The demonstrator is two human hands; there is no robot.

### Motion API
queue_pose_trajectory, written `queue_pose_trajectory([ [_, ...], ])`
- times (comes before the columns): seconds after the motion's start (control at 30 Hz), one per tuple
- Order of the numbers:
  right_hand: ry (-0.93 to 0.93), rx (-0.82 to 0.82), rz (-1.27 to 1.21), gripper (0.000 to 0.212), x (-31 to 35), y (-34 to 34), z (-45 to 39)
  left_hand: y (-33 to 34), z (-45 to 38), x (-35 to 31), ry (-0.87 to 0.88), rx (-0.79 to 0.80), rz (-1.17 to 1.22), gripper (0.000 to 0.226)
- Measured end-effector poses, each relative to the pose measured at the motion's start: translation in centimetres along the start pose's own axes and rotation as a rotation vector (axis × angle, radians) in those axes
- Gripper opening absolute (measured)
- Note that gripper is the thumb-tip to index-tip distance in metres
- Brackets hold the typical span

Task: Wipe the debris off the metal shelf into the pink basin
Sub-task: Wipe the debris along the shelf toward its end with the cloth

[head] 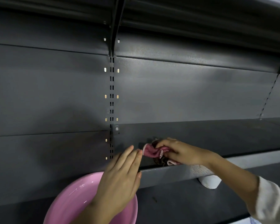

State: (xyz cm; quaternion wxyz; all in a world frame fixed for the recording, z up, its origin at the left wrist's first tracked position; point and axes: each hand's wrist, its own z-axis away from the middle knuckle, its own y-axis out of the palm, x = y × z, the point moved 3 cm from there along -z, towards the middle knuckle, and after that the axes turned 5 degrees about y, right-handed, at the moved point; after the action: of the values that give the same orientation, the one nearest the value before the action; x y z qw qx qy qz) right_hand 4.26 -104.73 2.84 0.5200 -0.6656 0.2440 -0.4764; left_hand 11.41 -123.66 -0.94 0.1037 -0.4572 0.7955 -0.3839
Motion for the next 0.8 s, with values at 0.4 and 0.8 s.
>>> queue_pose_trajectory([
  [0.4, 0.094, -0.078, -0.211, 0.044, 1.1, 0.8, -7.2, -0.3, -0.3, 0.1, -0.032, 0.071, 0.017, 0.049],
  [0.8, -0.086, -0.139, -0.296, 0.037, 2.9, -1.1, -4.5, -0.7, 0.9, 0.9, -0.051, -0.110, 0.057, 0.057],
])
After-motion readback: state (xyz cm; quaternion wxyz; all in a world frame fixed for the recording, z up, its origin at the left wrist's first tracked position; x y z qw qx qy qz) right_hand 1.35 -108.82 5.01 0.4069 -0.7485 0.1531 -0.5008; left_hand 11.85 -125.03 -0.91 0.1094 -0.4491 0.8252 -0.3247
